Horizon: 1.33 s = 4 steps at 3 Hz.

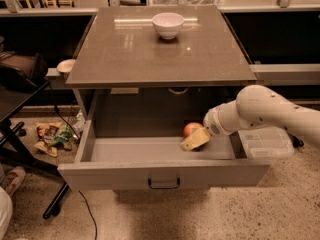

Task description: Pick apple from top drawer and place on counter

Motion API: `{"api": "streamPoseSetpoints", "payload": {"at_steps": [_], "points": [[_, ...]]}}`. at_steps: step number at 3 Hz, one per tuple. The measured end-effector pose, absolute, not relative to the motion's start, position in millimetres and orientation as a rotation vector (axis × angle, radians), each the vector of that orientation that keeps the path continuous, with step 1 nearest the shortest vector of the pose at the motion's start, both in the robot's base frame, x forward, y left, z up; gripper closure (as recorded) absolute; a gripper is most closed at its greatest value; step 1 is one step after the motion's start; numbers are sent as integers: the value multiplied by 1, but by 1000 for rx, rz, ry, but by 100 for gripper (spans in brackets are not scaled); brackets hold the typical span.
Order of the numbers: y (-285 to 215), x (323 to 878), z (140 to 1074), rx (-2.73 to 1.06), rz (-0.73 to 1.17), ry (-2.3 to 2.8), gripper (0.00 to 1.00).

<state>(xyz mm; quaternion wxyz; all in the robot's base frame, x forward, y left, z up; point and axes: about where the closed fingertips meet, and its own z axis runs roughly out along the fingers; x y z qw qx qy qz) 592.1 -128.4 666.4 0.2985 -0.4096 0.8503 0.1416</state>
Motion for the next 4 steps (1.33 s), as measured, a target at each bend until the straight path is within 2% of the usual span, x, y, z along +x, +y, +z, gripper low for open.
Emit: {"api": "streamPoseSetpoints", "payload": {"at_steps": [2,3,4], "points": [[-124,605,631,-1057,374,2292,0],[-120,607,617,-1043,381,2304,19],[-116,606,608,-1035,398,2306,42]]}}
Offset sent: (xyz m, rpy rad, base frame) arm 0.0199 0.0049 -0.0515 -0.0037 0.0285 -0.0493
